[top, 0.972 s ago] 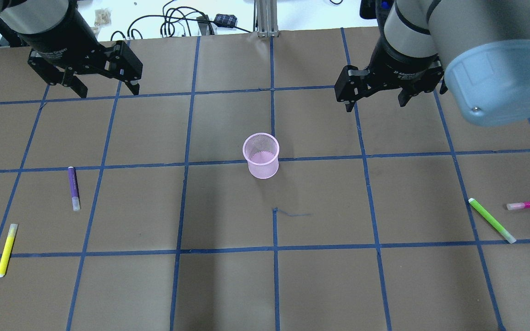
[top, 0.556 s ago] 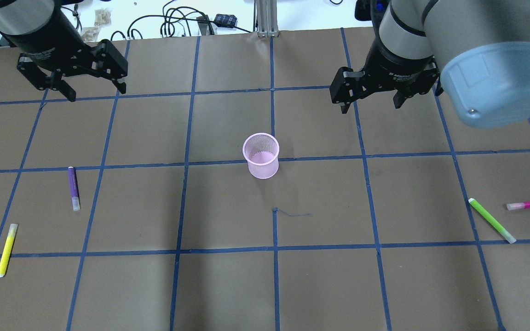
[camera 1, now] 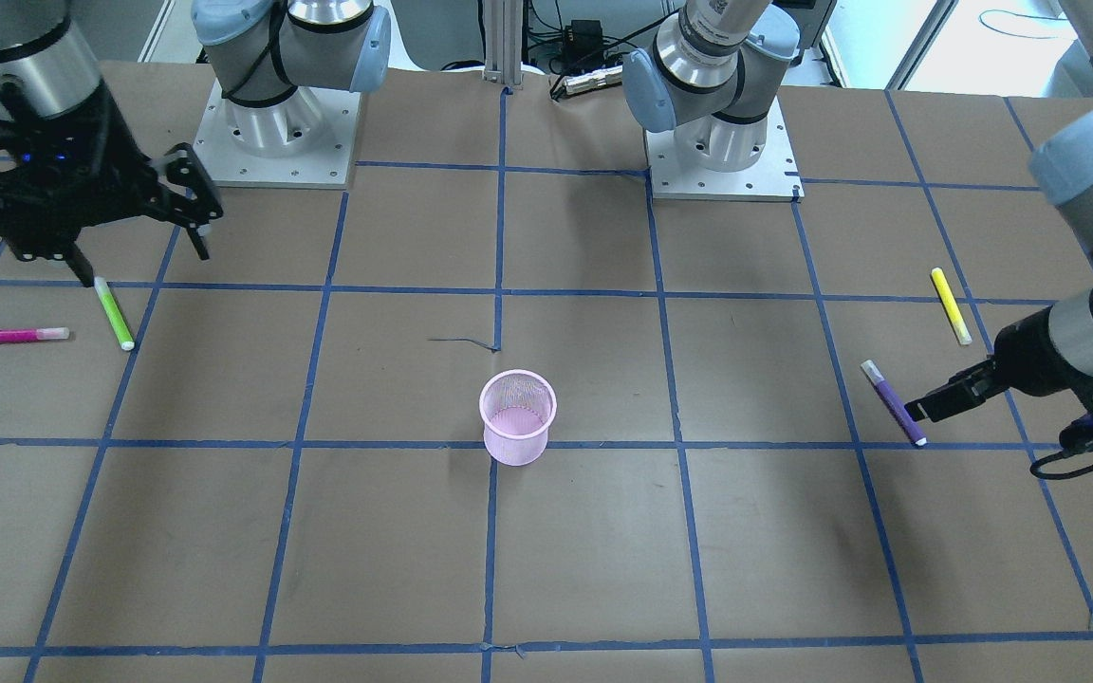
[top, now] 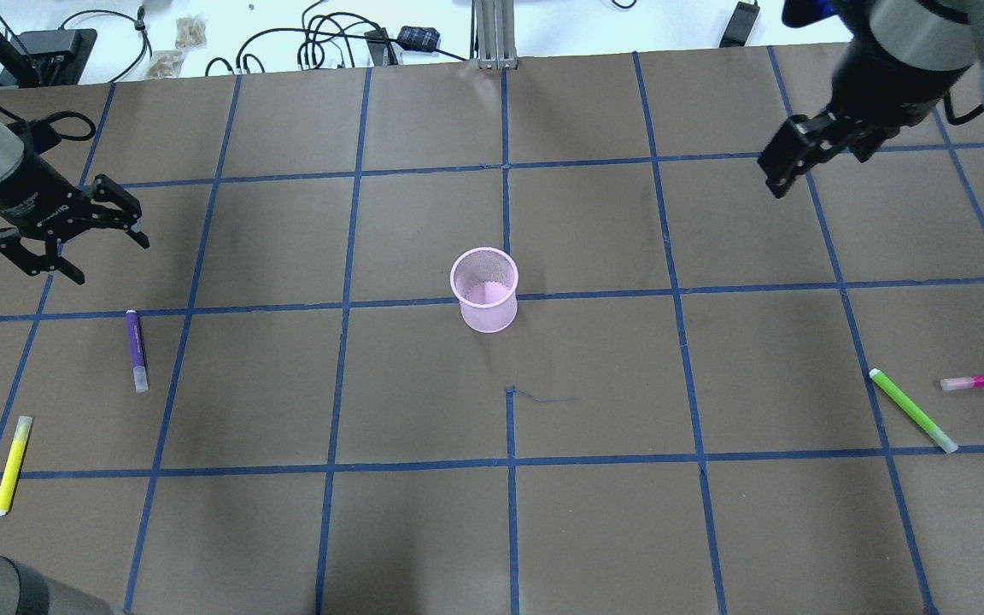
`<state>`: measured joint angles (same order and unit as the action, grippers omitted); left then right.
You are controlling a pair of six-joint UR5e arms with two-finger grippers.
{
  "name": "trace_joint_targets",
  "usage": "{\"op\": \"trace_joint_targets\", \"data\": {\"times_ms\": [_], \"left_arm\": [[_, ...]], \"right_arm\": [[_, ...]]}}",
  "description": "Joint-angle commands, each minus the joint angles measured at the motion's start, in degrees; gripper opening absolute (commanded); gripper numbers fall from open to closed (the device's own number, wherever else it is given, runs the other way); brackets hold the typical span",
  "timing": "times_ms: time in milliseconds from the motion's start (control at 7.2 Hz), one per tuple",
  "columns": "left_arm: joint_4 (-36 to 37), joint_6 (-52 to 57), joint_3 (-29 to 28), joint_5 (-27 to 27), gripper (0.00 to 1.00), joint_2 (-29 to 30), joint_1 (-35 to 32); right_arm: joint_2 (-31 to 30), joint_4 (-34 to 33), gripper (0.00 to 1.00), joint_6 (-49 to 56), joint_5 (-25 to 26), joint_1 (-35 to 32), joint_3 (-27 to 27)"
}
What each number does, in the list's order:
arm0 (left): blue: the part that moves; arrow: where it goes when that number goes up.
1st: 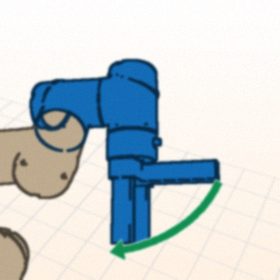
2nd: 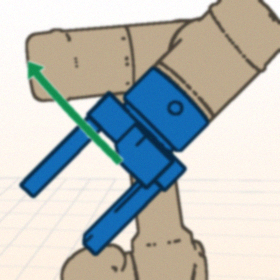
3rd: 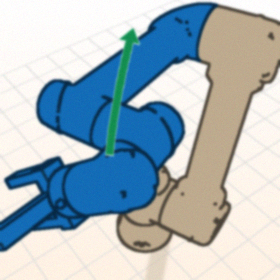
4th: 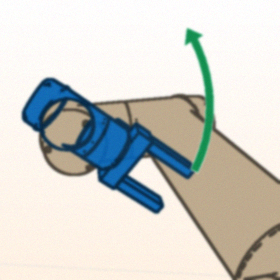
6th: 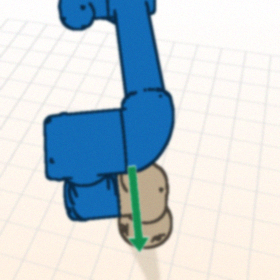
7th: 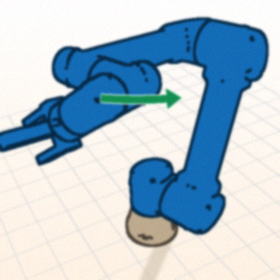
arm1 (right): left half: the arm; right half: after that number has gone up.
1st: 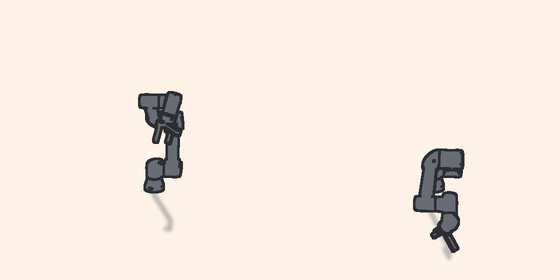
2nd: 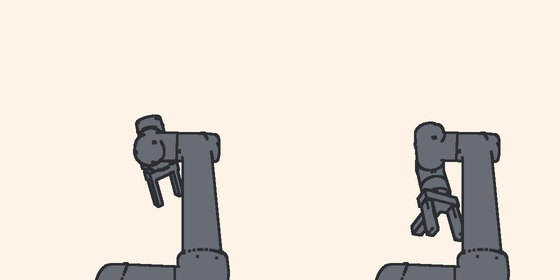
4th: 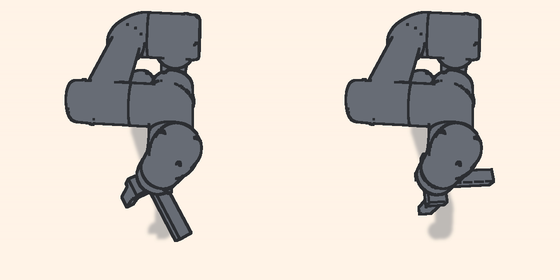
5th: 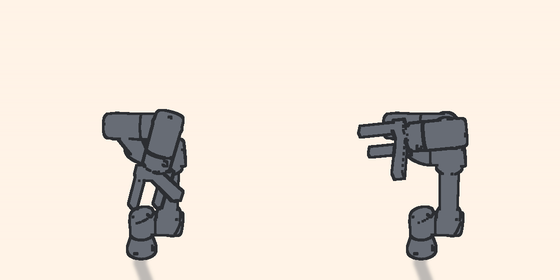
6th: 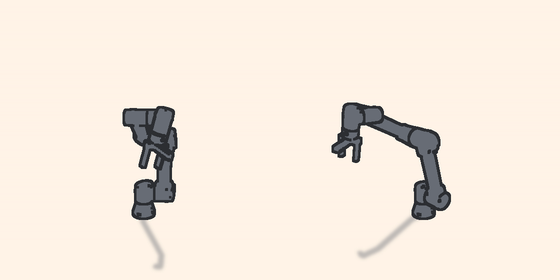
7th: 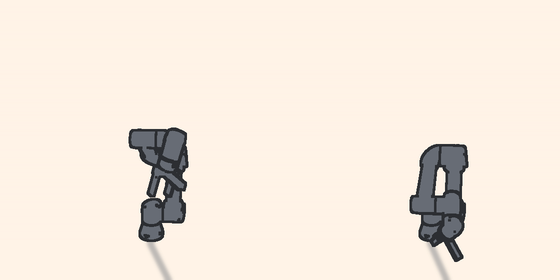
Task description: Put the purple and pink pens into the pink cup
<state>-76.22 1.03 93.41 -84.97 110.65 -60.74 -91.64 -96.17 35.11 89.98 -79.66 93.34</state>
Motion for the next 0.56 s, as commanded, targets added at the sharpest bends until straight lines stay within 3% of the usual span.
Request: {"op": "trace_joint_targets", "data": {"times_ms": [0, 139, 417], "left_arm": [[8.34, 12.05, 1.25, -0.54, 1.00, 6.57, 2.98], [8.36, 11.54, 1.07, -3.16, 1.00, 8.17, 4.04], [8.10, 10.83, 1.25, -4.59, 0.99, 9.67, 3.96]], "right_arm": [[-0.21, 2.38, 1.00, 26.72, -0.50, 13.32, 0.09], [-0.03, 2.47, 1.00, 31.98, -0.68, 19.04, 1.40], [1.62, 0.99, 1.00, 56.18, -1.38, 34.67, 6.65]]}}
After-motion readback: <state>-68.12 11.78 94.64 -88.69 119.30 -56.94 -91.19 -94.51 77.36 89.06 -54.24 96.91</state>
